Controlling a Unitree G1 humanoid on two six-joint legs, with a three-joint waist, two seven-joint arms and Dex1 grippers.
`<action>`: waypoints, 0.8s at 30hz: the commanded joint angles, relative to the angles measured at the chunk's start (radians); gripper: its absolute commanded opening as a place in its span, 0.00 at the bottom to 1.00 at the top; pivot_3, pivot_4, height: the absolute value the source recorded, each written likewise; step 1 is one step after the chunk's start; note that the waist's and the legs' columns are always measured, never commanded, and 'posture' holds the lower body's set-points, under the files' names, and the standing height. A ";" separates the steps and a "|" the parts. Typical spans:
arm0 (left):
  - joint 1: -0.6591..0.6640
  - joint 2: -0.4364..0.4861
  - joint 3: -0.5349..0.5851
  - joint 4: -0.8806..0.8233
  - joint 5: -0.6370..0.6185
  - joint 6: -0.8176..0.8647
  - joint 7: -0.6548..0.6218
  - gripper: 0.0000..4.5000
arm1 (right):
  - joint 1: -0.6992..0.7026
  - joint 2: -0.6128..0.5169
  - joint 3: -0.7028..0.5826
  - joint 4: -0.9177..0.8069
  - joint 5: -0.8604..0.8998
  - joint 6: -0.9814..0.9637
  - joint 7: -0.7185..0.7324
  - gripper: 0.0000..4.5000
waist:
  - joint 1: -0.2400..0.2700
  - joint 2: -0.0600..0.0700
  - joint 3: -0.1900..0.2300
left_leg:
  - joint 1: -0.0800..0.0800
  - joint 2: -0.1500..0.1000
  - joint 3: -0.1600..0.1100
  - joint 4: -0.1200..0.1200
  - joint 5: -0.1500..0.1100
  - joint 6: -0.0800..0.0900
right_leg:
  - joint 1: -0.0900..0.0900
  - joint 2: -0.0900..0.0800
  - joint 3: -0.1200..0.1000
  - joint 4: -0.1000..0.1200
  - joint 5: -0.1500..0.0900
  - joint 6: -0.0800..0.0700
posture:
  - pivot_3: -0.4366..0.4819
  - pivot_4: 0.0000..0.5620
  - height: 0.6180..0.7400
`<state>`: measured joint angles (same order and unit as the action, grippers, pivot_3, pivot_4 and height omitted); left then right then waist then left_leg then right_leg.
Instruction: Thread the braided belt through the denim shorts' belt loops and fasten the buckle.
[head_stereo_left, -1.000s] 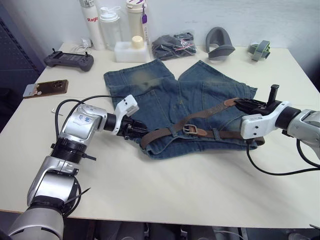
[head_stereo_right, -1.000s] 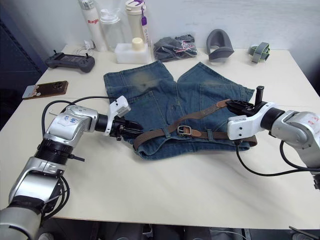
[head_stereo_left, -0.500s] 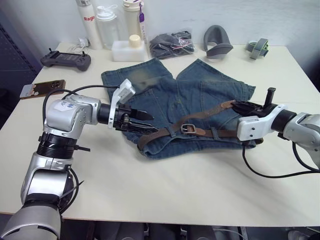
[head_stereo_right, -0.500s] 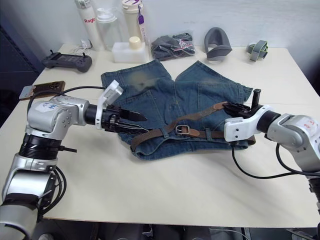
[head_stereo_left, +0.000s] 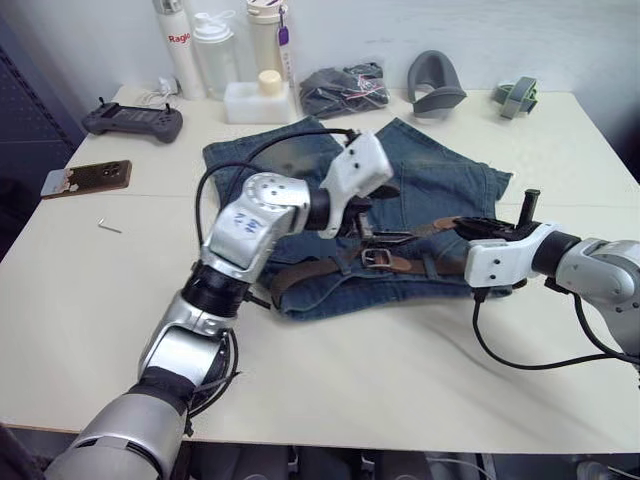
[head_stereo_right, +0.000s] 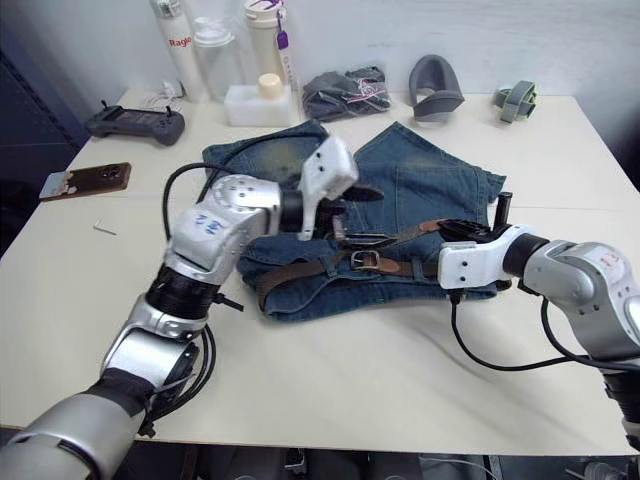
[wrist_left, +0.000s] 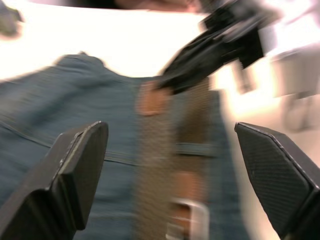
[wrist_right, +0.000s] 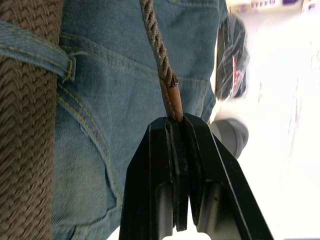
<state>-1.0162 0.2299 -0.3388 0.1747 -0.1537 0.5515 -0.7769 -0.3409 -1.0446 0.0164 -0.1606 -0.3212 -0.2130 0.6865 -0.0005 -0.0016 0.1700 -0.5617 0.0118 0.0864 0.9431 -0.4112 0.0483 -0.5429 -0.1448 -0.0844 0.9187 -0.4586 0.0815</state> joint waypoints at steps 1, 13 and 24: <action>-0.019 -0.015 -0.059 0.046 0.108 -0.112 0.042 0.99 | -0.007 0.006 -0.059 -0.066 0.046 0.060 0.025 0.00 | 0.001 0.000 0.000 | 0.000 0.000 0.000 0.000 0.000 0.000 | 0.000 0.000 0.000 0.000 0.000 0.000 | 0.48 0.27 0.26; -0.029 -0.111 -0.053 0.099 0.177 -0.136 0.088 0.72 | -0.032 0.018 -0.075 -0.163 0.107 0.195 0.079 0.00 | 0.021 0.000 0.000 | -0.001 0.000 0.000 0.000 0.000 0.000 | 0.000 0.000 0.000 -0.002 0.000 0.000 | 0.48 0.27 0.26; -0.040 -0.123 -0.029 0.145 0.186 -0.164 0.072 0.01 | -0.007 0.077 -0.126 -0.234 0.230 0.341 0.102 0.00 | 0.024 0.000 0.000 | -0.001 0.000 0.000 -0.001 0.000 0.000 | 0.000 0.000 0.000 -0.002 0.000 0.000 | 0.48 0.27 0.26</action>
<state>-1.0203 0.1170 -0.3967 0.3133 0.0425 0.3962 -0.7023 -0.3410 -0.9847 -0.0492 -0.3354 -0.1486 0.0948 0.7926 0.0238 -0.0020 0.1703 -0.5624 0.0118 0.0862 0.9424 -0.4112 0.0485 -0.5429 -0.1450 -0.0848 0.9163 -0.4584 0.0818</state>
